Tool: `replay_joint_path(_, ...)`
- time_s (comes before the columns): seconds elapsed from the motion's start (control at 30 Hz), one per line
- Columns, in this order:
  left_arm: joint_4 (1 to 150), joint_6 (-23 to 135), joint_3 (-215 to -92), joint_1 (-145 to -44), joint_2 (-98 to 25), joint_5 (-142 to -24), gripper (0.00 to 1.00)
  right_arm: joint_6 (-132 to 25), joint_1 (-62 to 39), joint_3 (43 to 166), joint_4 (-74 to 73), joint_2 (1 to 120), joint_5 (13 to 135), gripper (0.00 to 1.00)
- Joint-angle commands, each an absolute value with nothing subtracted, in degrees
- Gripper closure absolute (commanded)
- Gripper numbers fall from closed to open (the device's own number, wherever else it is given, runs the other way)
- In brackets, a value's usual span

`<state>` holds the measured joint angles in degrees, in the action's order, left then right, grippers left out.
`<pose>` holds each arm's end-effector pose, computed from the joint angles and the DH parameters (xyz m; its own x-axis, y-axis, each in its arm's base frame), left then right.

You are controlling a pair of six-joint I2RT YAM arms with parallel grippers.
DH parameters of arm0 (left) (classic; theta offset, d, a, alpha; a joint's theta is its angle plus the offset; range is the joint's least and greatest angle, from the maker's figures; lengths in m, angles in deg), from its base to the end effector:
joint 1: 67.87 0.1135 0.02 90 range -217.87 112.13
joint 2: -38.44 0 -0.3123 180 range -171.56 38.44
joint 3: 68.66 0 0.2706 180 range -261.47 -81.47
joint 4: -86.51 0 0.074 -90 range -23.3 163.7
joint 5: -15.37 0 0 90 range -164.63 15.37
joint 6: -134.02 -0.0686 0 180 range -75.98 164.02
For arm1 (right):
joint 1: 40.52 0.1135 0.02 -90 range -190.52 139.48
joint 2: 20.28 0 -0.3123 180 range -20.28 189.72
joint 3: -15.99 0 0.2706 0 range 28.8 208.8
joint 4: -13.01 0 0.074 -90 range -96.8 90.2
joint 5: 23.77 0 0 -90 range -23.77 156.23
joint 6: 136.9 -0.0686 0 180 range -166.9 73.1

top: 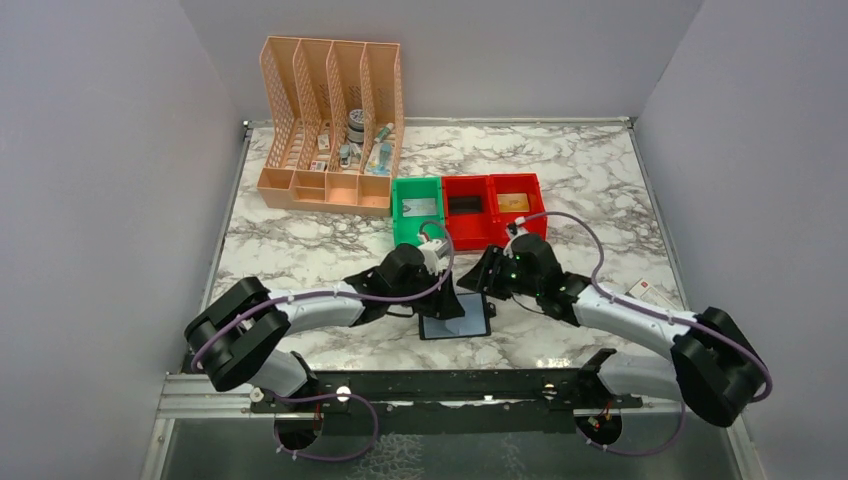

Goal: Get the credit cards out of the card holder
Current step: Remove the credit card from the card holder.

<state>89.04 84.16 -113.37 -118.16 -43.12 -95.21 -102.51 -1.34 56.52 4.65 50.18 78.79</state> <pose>0.1762 -0.2499 0.1822 -0.8592 0.0900 -0.5036 0.4601 0.5661 -0.6839 0.1927 0.1763 0.1855 -0.8893 0.3143 -0.3321 -0.0267 0.6895 0.7238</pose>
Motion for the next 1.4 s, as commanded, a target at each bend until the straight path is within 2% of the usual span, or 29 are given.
replay_joint_path(0.0,91.8,84.37,-117.55,-120.0,-46.35,-97.26,0.53,-100.38,-2.19,59.43,-8.52,43.38,64.72,0.54)
replay_joint_path(0.17,92.44,85.45,-120.86,-122.49,-53.06,-95.94,0.53,-100.47,-2.29,59.45,-13.36,35.88,58.61,0.54)
replay_joint_path(0.4,93.06,86.29,-123.09,-124.12,-55.66,-94.74,0.51,-100.07,-2.39,58.84,-13.3,32.82,59.57,0.49)
replay_joint_path(0.57,89.01,84.79,-122.29,-124.01,-49.9,-91.18,0.5,-98.63,-2.3,59.22,-11.08,35.25,63.44,0.49)
replay_joint_path(0.9,65.43,83.52,-117.71,-122.2,-29.35,-63.35,0.45,-91.19,-2.29,61.33,-6.82,40.12,70.84,0.49)
replay_joint_path(0.97,61.66,86.11,-116.01,-120.54,-25.14,-59.09,0.41,-90.27,-2.27,61.04,-4.46,42.19,74.05,0.49)
replay_joint_path(1.07,58.5,89.06,-113.04,-117.63,-18.57,-56.14,0.3,-89.72,0.18,62.42,-3.98,46.62,74.53,0.49)
replay_joint_path(1.2,56.56,91.65,-109.97,-114.63,-10.77,-54.92,0.15,-89.01,9.02,68.07,-9.07,53.23,63.6,0.49)
replay_joint_path(1.37,53.62,93.14,-108.81,-113.77,-5.08,-52.67,0.06,-88.54,15.61,75.12,-14.14,60.44,56.48,0.49)
